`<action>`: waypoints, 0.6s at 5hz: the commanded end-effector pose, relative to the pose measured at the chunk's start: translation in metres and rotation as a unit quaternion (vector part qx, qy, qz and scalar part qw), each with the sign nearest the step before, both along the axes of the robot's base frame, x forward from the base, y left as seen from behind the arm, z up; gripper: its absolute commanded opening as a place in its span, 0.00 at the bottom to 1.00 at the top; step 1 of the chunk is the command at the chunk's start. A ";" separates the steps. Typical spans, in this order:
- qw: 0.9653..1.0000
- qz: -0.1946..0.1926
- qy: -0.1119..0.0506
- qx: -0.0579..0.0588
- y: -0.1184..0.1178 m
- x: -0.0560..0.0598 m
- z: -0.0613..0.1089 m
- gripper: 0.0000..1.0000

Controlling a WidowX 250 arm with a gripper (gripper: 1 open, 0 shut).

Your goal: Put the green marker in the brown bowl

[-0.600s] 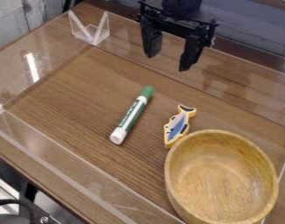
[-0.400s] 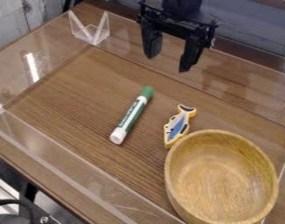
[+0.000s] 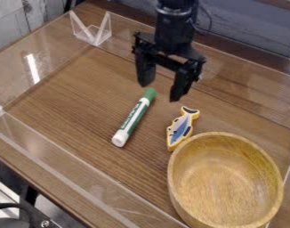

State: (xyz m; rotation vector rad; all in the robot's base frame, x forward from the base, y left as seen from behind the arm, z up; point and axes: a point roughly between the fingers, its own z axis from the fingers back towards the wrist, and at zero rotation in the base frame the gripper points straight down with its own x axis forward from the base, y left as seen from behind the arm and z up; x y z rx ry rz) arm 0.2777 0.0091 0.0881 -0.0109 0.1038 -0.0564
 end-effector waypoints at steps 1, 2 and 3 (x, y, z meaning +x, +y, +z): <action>0.999 -0.018 -0.046 -0.001 0.008 0.003 0.013 1.00; 0.998 -0.032 -0.049 -0.004 0.011 0.002 0.006 1.00; 0.998 -0.044 -0.050 -0.006 0.012 0.001 0.000 1.00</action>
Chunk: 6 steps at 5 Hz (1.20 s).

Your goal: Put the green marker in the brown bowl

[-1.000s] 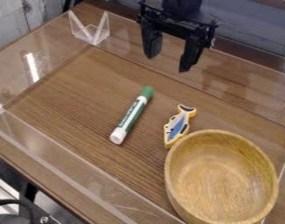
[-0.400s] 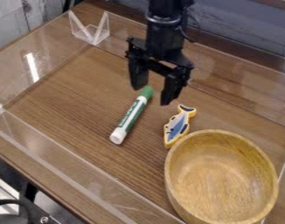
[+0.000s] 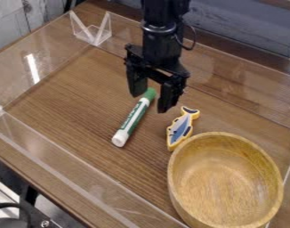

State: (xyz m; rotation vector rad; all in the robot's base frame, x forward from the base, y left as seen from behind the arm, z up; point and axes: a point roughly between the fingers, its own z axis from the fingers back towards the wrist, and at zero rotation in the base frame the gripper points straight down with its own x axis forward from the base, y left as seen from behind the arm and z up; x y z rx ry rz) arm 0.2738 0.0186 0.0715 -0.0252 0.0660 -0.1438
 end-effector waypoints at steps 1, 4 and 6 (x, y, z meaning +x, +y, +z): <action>0.999 -0.011 -0.034 -0.002 0.004 0.004 0.011 1.00; 0.999 -0.028 -0.042 -0.012 0.002 0.000 0.002 1.00; 0.998 -0.040 -0.051 -0.015 0.000 -0.001 0.000 1.00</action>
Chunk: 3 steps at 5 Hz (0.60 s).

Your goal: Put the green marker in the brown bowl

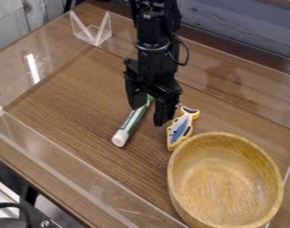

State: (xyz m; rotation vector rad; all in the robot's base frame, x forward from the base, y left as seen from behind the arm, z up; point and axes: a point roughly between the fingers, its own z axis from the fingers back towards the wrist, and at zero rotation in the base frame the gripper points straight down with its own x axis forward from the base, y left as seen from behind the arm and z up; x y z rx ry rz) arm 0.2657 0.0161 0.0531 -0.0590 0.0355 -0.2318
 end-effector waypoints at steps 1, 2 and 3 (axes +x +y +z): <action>0.999 -0.002 -0.041 0.001 0.002 0.007 0.018 1.00; 0.999 -0.007 -0.046 0.000 0.002 0.007 0.018 1.00; 0.999 -0.012 -0.050 -0.002 0.001 0.007 0.017 1.00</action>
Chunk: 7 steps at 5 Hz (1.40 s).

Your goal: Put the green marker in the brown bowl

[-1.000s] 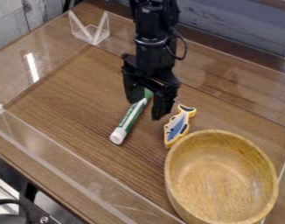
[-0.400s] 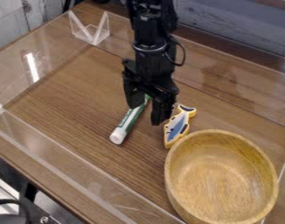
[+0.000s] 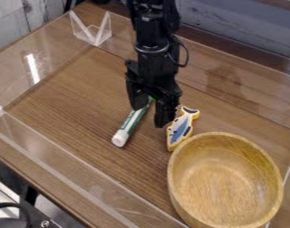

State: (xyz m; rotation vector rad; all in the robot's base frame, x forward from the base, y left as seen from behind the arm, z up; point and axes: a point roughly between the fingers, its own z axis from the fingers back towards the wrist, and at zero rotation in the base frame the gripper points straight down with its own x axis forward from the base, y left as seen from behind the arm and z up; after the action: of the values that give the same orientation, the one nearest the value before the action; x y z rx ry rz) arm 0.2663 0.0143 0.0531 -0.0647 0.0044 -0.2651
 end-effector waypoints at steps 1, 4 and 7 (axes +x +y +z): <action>0.999 -0.001 -0.039 0.001 0.003 0.007 0.017 1.00; 0.999 -0.011 -0.050 -0.003 0.004 0.009 0.016 1.00; 0.998 -0.008 -0.060 -0.010 0.008 0.002 0.011 1.00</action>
State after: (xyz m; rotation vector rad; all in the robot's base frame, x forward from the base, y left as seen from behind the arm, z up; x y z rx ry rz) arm 0.2617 0.0202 0.0465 -0.0864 -0.0495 -0.2889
